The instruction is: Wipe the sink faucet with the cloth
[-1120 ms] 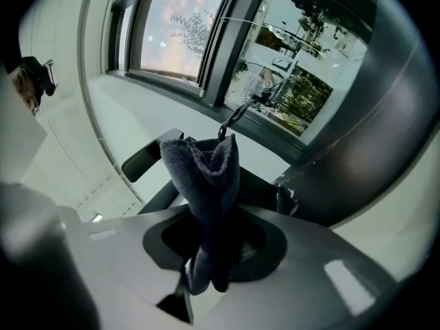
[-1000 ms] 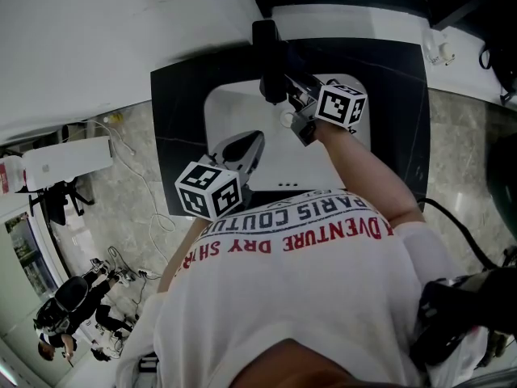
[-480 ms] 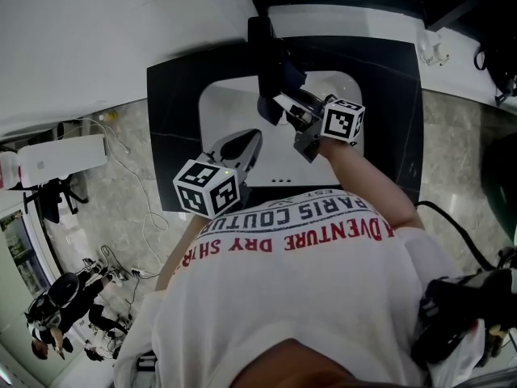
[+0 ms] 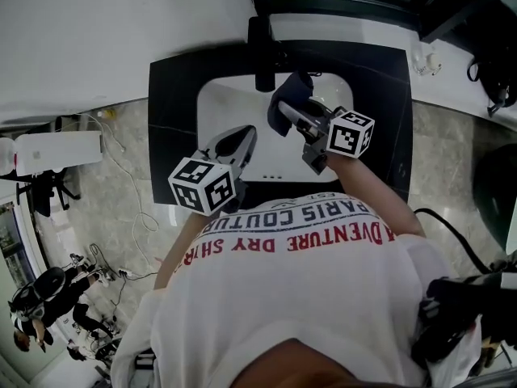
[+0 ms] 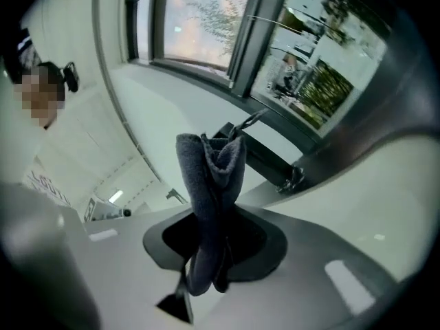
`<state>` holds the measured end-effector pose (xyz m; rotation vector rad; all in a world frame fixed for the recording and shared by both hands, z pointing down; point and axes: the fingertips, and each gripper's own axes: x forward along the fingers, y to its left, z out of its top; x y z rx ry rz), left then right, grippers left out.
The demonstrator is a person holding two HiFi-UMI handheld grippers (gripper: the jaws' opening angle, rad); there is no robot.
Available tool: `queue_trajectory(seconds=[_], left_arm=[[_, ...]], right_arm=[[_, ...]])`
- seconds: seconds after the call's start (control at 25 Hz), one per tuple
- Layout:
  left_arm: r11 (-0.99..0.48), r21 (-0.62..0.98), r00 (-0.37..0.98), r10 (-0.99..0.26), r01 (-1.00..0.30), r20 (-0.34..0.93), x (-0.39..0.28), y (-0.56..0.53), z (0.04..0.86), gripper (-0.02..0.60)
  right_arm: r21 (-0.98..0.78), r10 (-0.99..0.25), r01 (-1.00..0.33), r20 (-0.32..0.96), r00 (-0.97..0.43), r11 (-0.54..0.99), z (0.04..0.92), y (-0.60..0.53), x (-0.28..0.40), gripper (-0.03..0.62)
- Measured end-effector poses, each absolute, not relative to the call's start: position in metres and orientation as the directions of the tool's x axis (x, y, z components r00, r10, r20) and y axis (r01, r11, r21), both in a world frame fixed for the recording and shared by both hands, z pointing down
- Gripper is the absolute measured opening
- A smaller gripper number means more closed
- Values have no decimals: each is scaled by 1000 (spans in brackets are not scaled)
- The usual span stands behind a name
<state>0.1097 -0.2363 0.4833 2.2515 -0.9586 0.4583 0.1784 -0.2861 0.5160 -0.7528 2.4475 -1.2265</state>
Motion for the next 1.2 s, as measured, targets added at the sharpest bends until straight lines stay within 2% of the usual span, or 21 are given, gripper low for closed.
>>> queue_trajectory(seconds=[0.16,0.28,0.36,0.6,0.88,1.04,1.2], left_arm=[[-532,395,662,-563,-748,495,112,-227,465,0],[-520,390,649,-591,-760,479,113,-212,454,2],[-510,376,633,-609,-774,478,111,-201,448,2],[-472,361,594,-638,-804,490,91,-181,441,2],[-582,389,700,-588,-714,405,88,-210,424,1],[-615,394,730,-551,-683,404,26,-220,431,2],[-636,413,756,-498,-652,426,-61,-237,448,2]], right_arm=[[-542,-570,-535,121,-812,648,481,-263,183,81],[-351,-556,-590,204,-806,727,459,-242,185,81],[-285,-551,-600,239,-799,747,453,-231,185,81],[-285,-508,-577,283,-814,766,459,-200,166,81],[-260,-541,-627,334,-772,734,463,-194,140,81],[-239,-580,-669,351,-735,704,465,-205,83,81],[-278,-632,-714,334,-699,643,473,-221,-3,81]])
